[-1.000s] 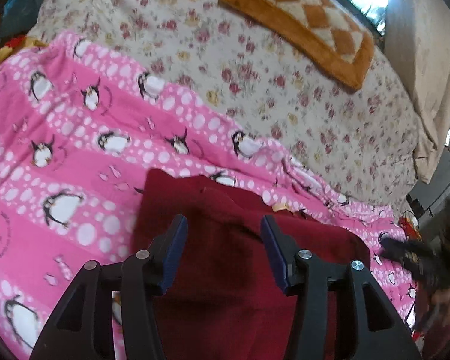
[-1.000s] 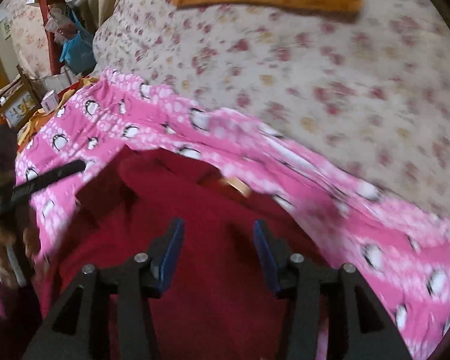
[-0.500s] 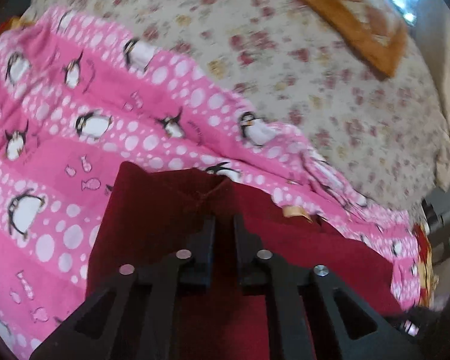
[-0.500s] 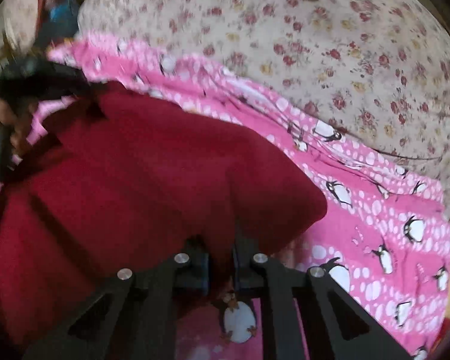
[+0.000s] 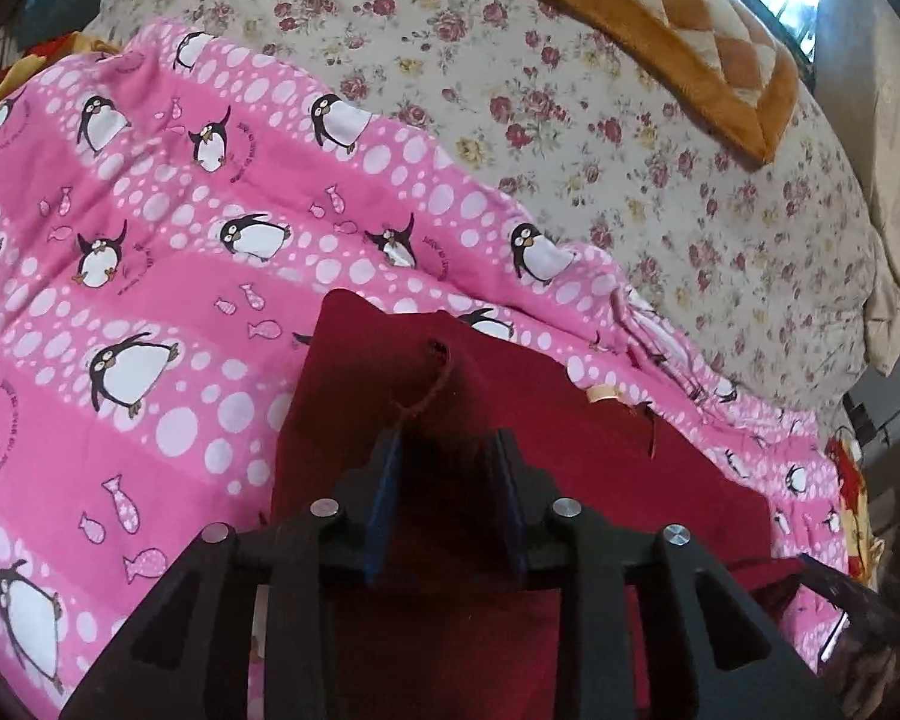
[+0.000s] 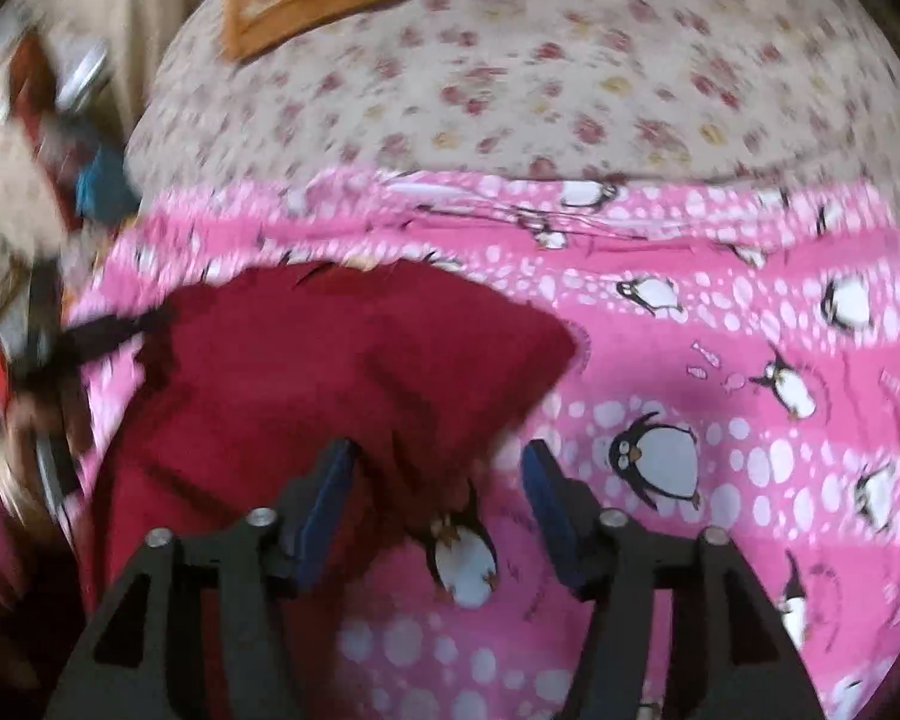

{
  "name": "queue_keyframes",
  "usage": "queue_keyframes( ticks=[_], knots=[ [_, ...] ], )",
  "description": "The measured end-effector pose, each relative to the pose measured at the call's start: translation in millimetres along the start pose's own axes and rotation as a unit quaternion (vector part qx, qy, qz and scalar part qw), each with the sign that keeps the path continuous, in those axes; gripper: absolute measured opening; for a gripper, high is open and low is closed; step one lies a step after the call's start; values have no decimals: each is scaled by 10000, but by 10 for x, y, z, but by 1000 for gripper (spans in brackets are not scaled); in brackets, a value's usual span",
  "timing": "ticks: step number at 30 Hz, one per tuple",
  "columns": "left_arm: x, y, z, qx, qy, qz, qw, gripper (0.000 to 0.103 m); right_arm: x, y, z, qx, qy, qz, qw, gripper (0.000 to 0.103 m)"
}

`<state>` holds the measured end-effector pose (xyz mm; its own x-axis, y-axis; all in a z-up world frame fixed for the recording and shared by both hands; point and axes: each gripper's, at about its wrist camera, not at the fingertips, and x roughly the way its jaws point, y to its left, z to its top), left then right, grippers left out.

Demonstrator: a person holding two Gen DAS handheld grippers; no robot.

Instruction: Fold small clothes

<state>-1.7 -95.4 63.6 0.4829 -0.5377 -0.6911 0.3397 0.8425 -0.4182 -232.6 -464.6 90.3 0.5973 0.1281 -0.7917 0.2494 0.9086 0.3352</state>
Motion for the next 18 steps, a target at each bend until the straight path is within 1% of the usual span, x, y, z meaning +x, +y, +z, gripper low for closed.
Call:
queue_keyframes(
  ticks=[3, 4, 5, 6, 7, 8, 9, 10, 11, 12, 13, 14, 15, 16, 18],
  knots=[
    [47, 30, -47, 33, 86, 124, 9999, 9, 254, -140, 149, 685, 296, 253, 9969, 69],
    [66, 53, -62, 29, 138, 140, 9998, 9, 293, -182, 179, 912, 355, 461, 9941, 69],
    [83, 80, -70, 14, 187, 129, 9997, 9, 299, -220, 196, 1053, 328, 731, 9912, 69],
    [92, 98, -75, -3, 207, 109, 9997, 9, 279, -230, 192, 1107, 251, 908, 9894, 69],
    [104, 110, -72, -28, 207, 93, 9997, 9, 267, -236, 181, 1140, 186, 857, 9896, 70],
    [113, 113, -69, -41, 203, 97, 9997, 9, 284, -240, 174, 1191, 150, 664, 9905, 73],
    [122, 107, -68, -49, 197, 108, 9997, 9, 330, -257, 177, 1256, 175, 351, 9913, 73],
    [128, 89, -76, -26, 184, 144, 9997, 9, 400, -262, 188, 1275, 255, 137, 9914, 73],
    [125, 75, -85, 13, 174, 177, 9997, 9, 480, -244, 201, 1213, 312, 107, 9921, 72],
    [125, 61, -95, 64, 163, 212, 9996, 9, 588, -197, 230, 1051, 350, 124, 9938, 64],
    [122, 51, -104, 106, 158, 238, 9995, 9, 679, -112, 257, 804, 390, -19, 9960, 54],
    [116, 44, -115, 121, 161, 250, 9995, 9, 727, -35, 282, 551, 428, -232, 9973, 26],
    [110, 43, -120, 124, 162, 245, 9995, 9, 742, 72, 327, 138, 366, -545, 9977, 9],
    [105, 36, -130, 144, 166, 235, 9995, 9, 665, 185, 382, -261, 61, -786, 9965, 9],
    [128, 12, -157, 220, 201, 254, 9992, 9, 556, 200, 458, -491, -301, -999, 9933, 9]
  ],
)
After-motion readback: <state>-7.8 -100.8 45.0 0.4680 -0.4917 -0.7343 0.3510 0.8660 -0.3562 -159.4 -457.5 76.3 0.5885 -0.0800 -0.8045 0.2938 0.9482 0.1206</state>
